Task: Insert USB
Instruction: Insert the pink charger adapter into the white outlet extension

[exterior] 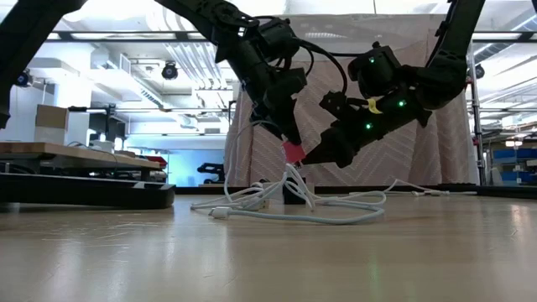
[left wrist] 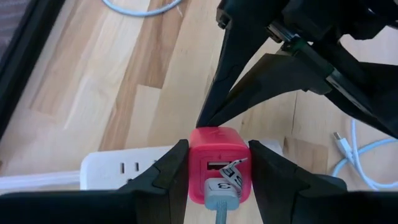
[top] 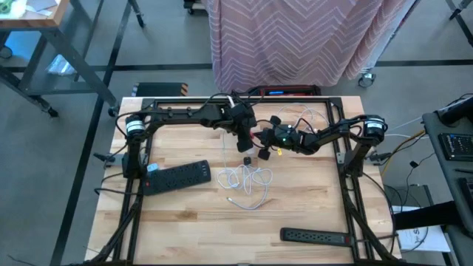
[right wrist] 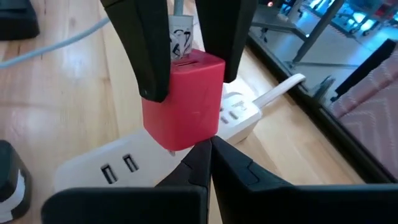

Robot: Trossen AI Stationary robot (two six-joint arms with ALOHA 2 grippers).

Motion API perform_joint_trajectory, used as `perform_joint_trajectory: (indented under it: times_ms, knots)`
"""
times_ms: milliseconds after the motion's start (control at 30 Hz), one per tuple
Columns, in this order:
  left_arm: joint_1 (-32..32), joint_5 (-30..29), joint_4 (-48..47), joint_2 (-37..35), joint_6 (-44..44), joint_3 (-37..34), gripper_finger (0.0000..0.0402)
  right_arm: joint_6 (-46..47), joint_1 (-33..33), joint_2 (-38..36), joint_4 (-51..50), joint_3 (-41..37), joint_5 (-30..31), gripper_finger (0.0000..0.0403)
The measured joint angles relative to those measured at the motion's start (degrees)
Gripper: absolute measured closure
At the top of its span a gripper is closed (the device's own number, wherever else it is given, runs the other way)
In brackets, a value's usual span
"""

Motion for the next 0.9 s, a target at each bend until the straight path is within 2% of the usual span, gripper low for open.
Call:
perform_joint_trajectory:
  times_ms: [467, 900]
  knots:
    - [0.57, -2.51, -3.03, 0.82, -7.30, 0.00, 0.0276, 0.62, 0.00, 3.31, -1.29, 3.07, -1.81, 0.0403]
    - [1.19, -1.62, -2.44, 0.91, -5.74, 0.09, 0.0276, 0.36, -0.02, 3.33, -2.69, 3.95, -1.94, 0.0403]
